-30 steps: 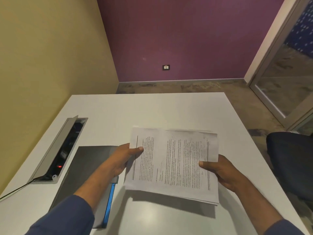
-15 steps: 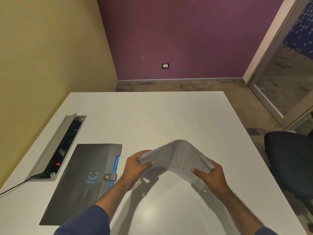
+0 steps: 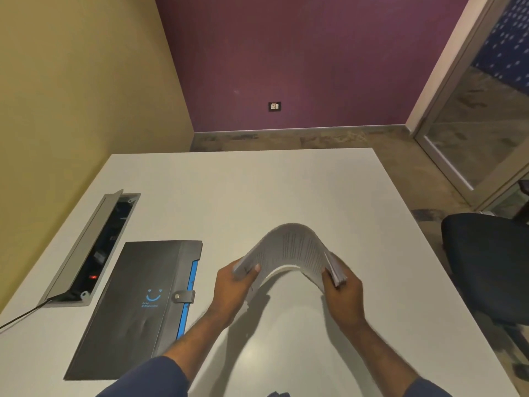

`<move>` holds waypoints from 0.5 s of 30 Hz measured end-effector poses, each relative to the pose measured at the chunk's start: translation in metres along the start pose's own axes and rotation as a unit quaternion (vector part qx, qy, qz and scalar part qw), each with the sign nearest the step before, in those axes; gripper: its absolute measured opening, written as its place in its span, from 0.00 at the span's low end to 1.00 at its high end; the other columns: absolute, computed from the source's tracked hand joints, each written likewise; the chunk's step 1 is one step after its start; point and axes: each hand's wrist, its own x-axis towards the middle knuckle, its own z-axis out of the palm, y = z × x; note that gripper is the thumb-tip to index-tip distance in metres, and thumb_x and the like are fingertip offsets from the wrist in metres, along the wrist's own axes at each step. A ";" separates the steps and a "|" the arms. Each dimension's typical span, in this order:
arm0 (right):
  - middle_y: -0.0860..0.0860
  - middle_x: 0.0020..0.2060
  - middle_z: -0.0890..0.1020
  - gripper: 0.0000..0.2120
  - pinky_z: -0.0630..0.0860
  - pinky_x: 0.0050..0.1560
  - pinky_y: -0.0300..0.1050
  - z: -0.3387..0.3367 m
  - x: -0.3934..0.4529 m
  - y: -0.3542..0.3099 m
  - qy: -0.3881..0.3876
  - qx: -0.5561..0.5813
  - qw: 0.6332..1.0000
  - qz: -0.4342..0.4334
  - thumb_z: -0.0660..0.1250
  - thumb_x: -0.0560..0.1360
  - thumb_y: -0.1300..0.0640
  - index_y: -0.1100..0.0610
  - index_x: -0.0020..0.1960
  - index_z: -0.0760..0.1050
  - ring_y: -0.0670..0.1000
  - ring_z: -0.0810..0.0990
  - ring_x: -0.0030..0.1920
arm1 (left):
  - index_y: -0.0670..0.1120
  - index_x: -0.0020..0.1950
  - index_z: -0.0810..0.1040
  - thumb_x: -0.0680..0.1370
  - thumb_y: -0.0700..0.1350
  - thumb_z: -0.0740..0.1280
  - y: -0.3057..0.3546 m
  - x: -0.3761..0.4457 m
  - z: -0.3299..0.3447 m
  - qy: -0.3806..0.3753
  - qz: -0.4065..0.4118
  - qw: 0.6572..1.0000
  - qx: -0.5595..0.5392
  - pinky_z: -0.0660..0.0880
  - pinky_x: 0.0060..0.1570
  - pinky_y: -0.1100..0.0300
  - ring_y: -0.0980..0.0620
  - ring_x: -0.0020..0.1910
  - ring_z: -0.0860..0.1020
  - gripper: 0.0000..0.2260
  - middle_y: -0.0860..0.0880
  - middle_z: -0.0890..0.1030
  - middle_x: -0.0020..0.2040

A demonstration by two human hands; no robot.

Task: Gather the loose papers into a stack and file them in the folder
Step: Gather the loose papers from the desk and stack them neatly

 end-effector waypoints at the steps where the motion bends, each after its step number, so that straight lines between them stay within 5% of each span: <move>1: 0.41 0.40 0.81 0.09 0.75 0.48 0.33 0.004 -0.005 0.008 -0.004 -0.019 0.999 0.049 0.67 0.75 0.67 0.58 0.53 0.80 0.38 0.81 0.41 | 0.58 0.42 0.83 0.77 0.43 0.73 -0.006 -0.002 0.003 0.001 -0.015 0.999 0.034 0.80 0.42 0.51 0.52 0.40 0.82 0.09 0.45 0.87 0.42; 2: 0.41 0.31 0.76 0.05 0.73 0.41 0.38 0.007 -0.009 0.013 -0.005 -0.038 0.994 0.100 0.68 0.75 0.66 0.58 0.43 0.79 0.42 0.76 0.31 | 0.59 0.41 0.82 0.77 0.43 0.72 -0.011 -0.004 0.006 0.008 -0.024 0.997 0.067 0.80 0.43 0.49 0.50 0.40 0.81 0.11 0.44 0.86 0.41; 4: 0.41 0.22 0.66 0.20 0.67 0.32 0.40 0.011 -0.013 0.025 0.013 -0.071 0.988 0.135 0.68 0.75 0.65 0.52 0.29 0.66 0.46 0.66 0.25 | 0.58 0.39 0.80 0.79 0.43 0.69 -0.017 -0.006 0.011 0.022 -0.023 0.995 0.092 0.78 0.41 0.49 0.49 0.38 0.78 0.12 0.46 0.83 0.38; 9: 0.30 0.24 0.75 0.26 0.66 0.31 0.22 0.008 -0.018 0.033 0.013 -0.083 0.992 0.094 0.65 0.75 0.69 0.40 0.34 0.63 0.31 0.73 0.27 | 0.53 0.52 0.84 0.79 0.43 0.69 -0.027 -0.011 0.013 0.039 -0.006 0.997 0.072 0.79 0.43 0.62 0.63 0.39 0.82 0.07 0.61 0.85 0.37; 12: 0.34 0.20 0.74 0.27 0.67 0.29 0.23 0.007 -0.022 0.042 0.017 -0.107 0.987 0.117 0.66 0.75 0.68 0.41 0.31 0.61 0.39 0.69 0.23 | 0.50 0.55 0.83 0.79 0.42 0.69 -0.032 -0.015 0.014 0.032 -0.038 0.995 0.091 0.81 0.45 0.52 0.61 0.40 0.82 0.07 0.59 0.84 0.40; 15: 0.37 0.20 0.72 0.25 0.67 0.29 0.23 0.004 -0.022 0.046 0.003 -0.122 0.987 0.105 0.65 0.74 0.70 0.42 0.33 0.65 0.36 0.72 0.25 | 0.54 0.52 0.79 0.79 0.43 0.69 -0.032 -0.014 0.014 0.033 -0.049 0.994 0.096 0.81 0.47 0.46 0.55 0.41 0.80 0.06 0.52 0.83 0.41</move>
